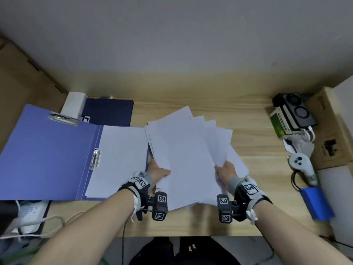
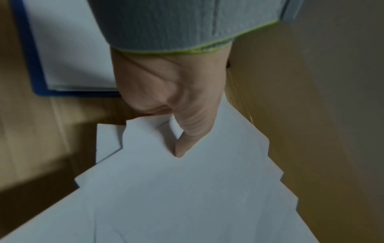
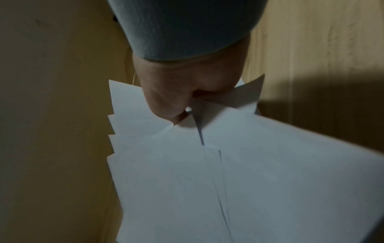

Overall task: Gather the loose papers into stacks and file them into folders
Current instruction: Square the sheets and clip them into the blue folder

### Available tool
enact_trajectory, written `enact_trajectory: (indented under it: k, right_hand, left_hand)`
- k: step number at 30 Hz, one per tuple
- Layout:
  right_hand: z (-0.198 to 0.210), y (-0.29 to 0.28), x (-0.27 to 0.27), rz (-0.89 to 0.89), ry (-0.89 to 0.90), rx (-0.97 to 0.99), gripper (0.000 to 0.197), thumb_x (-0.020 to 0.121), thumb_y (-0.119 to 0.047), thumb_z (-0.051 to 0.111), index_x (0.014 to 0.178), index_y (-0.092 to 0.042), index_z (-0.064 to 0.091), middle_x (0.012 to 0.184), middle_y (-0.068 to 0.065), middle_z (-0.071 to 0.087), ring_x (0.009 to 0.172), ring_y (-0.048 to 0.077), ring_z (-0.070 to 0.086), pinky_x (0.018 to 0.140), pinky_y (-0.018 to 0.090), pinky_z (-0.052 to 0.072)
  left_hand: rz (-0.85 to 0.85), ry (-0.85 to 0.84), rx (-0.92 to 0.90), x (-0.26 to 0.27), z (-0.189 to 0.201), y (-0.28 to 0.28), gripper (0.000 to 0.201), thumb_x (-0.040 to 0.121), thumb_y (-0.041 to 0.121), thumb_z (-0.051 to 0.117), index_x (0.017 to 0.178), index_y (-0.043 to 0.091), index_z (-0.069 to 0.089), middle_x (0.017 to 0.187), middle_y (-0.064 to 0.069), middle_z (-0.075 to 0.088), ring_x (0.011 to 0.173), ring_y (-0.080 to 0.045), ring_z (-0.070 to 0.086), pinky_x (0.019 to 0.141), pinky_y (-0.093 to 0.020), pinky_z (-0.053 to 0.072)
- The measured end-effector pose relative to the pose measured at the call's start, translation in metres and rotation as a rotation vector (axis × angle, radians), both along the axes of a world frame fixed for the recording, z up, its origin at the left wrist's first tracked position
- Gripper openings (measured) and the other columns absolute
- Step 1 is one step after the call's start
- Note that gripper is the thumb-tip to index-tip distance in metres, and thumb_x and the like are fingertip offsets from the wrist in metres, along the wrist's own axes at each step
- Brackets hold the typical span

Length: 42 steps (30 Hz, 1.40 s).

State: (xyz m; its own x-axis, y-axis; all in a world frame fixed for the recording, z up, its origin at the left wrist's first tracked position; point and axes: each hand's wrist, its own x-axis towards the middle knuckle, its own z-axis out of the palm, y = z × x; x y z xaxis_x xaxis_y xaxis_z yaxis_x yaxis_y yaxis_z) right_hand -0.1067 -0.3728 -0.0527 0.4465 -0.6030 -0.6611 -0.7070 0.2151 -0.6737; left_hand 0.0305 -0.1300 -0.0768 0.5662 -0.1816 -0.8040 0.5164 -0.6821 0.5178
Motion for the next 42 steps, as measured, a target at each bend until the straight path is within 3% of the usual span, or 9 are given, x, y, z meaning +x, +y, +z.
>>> enact_trajectory:
  k: [3, 7, 12, 15, 19, 26, 32, 37, 42]
  right_hand:
    - [0.004, -0.004, -0.005, -0.037, 0.080, 0.053, 0.020, 0.099, -0.023, 0.047, 0.096, -0.007, 0.059, 0.076, 0.006, 0.057, 0.064, 0.021, 0.053, 0.055, 0.027, 0.038]
    - [0.003, -0.016, -0.008, 0.028, 0.095, 0.164, 0.046, 0.090, -0.052, 0.058, 0.105, -0.009, 0.064, 0.085, 0.007, 0.061, 0.077, 0.026, 0.056, 0.062, 0.032, 0.039]
    - [0.023, -0.003, 0.001, 0.167, 0.069, 0.052, 0.029, 0.071, -0.010, 0.083, 0.095, -0.007, 0.067, 0.088, 0.007, 0.072, 0.081, 0.027, 0.067, 0.071, 0.036, 0.056]
    - [0.035, -0.003, 0.016, 0.099, 0.002, 0.021, 0.041, 0.066, -0.003, 0.084, 0.101, -0.003, 0.064, 0.095, 0.012, 0.072, 0.087, 0.029, 0.069, 0.084, 0.043, 0.058]
    - [0.080, -0.013, 0.044, -0.005, -0.273, -0.015, 0.038, 0.066, 0.008, 0.081, 0.099, -0.006, 0.068, 0.092, 0.008, 0.073, 0.079, 0.022, 0.069, 0.077, 0.034, 0.057]
    - [0.135, -0.042, 0.076, -0.042, -0.564, -0.133, 0.039, 0.063, 0.004, 0.085, 0.097, -0.006, 0.070, 0.090, 0.002, 0.075, 0.078, 0.015, 0.072, 0.071, 0.024, 0.058]
    - [0.117, -0.029, 0.062, 0.158, -0.466, -0.119, 0.036, 0.063, 0.005, 0.085, 0.094, -0.004, 0.072, 0.077, -0.007, 0.076, 0.073, 0.009, 0.072, 0.070, 0.025, 0.056]
    - [0.096, -0.004, 0.060, 0.216, -0.340, -0.157, 0.027, 0.065, -0.012, 0.089, 0.084, -0.019, 0.070, 0.086, 0.001, 0.074, 0.078, 0.017, 0.066, 0.081, 0.036, 0.054]
    - [0.131, -0.007, 0.077, 0.127, -0.477, -0.117, 0.026, 0.067, 0.003, 0.084, 0.081, -0.014, 0.070, 0.082, 0.004, 0.072, 0.070, 0.016, 0.064, 0.066, 0.029, 0.057]
  left_hand:
    - [-0.014, -0.029, 0.022, -0.010, 0.006, -0.003, 0.079, 0.054, 0.015, 0.073, 0.123, 0.017, 0.036, 0.123, -0.009, 0.054, 0.110, -0.030, 0.058, 0.092, -0.048, 0.054]
    - [-0.047, -0.062, -0.002, -0.008, 0.008, -0.002, 0.083, 0.058, 0.011, 0.076, 0.131, 0.018, 0.037, 0.126, -0.003, 0.055, 0.115, -0.027, 0.056, 0.098, -0.046, 0.050]
    - [-0.079, -0.054, -0.126, -0.002, 0.043, -0.009, 0.042, 0.069, -0.001, 0.070, 0.110, 0.008, 0.061, 0.108, -0.012, 0.069, 0.098, -0.030, 0.066, 0.091, -0.047, 0.055]
    - [-0.096, -0.164, -0.105, 0.011, 0.051, -0.011, 0.057, 0.056, 0.020, 0.069, 0.111, 0.007, 0.062, 0.109, -0.014, 0.070, 0.097, -0.031, 0.068, 0.089, -0.049, 0.057]
    - [-0.014, -0.332, -0.225, 0.041, 0.101, -0.021, 0.041, 0.063, 0.011, 0.074, 0.103, 0.004, 0.069, 0.100, -0.010, 0.074, 0.092, -0.025, 0.071, 0.088, -0.046, 0.057]
    - [0.000, -0.555, -0.435, 0.079, 0.177, -0.033, 0.033, 0.076, -0.003, 0.076, 0.109, -0.001, 0.069, 0.105, -0.006, 0.070, 0.093, -0.018, 0.068, 0.087, -0.034, 0.055]
    - [-0.028, -0.419, -0.453, 0.065, 0.160, -0.017, 0.020, 0.076, 0.001, 0.079, 0.089, 0.013, 0.070, 0.082, 0.006, 0.071, 0.072, -0.001, 0.068, 0.067, -0.016, 0.052]
    - [-0.022, -0.378, -0.368, 0.047, 0.142, -0.029, 0.049, 0.062, 0.026, 0.082, 0.100, -0.001, 0.071, 0.101, -0.015, 0.073, 0.091, -0.022, 0.067, 0.081, -0.041, 0.055]
    - [0.037, -0.428, -0.471, 0.055, 0.163, -0.040, 0.030, 0.074, -0.003, 0.077, 0.103, 0.005, 0.068, 0.092, -0.001, 0.070, 0.083, -0.013, 0.066, 0.065, -0.013, 0.052]
